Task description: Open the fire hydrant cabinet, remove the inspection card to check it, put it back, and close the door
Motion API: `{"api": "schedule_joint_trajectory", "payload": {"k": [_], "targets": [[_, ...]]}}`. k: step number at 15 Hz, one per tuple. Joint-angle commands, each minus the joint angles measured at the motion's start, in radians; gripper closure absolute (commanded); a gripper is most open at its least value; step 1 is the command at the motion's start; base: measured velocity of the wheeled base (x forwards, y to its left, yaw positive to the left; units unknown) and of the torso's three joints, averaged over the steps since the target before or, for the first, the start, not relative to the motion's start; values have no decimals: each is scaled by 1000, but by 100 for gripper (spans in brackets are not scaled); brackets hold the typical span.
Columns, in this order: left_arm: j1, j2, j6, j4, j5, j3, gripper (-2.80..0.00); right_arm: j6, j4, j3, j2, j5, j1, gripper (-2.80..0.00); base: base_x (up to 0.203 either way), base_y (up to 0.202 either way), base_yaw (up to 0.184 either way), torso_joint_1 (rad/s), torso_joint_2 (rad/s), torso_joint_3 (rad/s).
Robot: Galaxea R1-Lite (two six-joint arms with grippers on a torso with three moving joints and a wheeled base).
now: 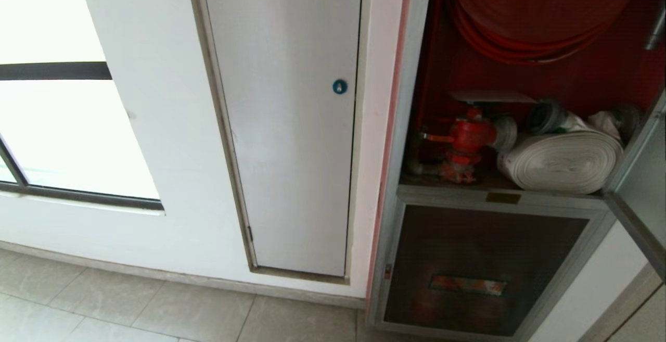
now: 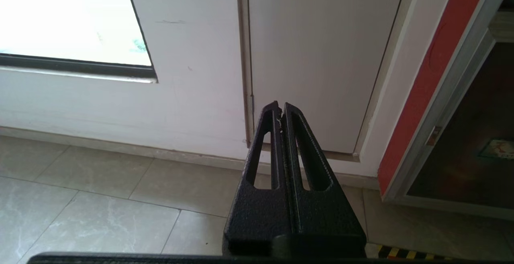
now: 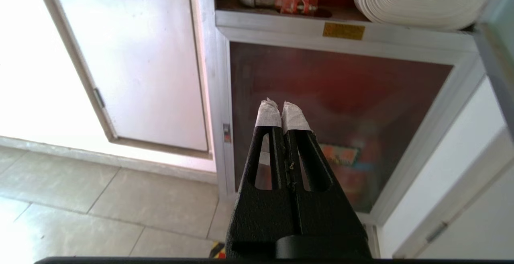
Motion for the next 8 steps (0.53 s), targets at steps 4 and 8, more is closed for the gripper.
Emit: {"api": "schedule_joint_trajectory", "payload": {"k": [4, 8], "targets": [[0, 1, 0, 0, 0, 5, 0, -1, 0, 0, 0, 0, 0, 0, -198, 0, 2, 3, -1, 0], [0, 0, 0, 0, 0, 5, 0, -1, 0, 0, -1, 0, 0, 0, -76, 0, 1, -2, -1, 1]]}}
